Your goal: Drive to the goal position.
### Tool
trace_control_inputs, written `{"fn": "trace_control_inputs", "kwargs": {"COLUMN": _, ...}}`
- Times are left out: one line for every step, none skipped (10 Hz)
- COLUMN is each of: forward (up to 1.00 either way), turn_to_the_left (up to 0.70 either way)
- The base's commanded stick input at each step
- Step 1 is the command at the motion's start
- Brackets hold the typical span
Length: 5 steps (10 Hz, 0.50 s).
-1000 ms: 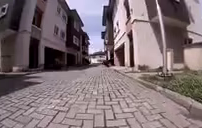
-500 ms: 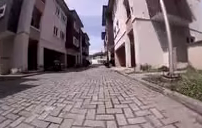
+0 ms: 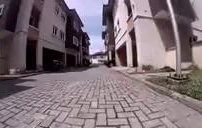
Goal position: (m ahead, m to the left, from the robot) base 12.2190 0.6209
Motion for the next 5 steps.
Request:
{"fn": "trace_control_inputs", "kwargs": {"forward": 0.5, "turn_to_the_left": 0.0}}
{"fn": "trace_control_inputs", "kwargs": {"forward": 0.5, "turn_to_the_left": 0.0}}
{"fn": "trace_control_inputs", "kwargs": {"forward": 0.5, "turn_to_the_left": 0.0}}
{"fn": "trace_control_inputs", "kwargs": {"forward": 0.5, "turn_to_the_left": 0.0}}
{"fn": "trace_control_inputs", "kwargs": {"forward": 0.5, "turn_to_the_left": 0.0}}
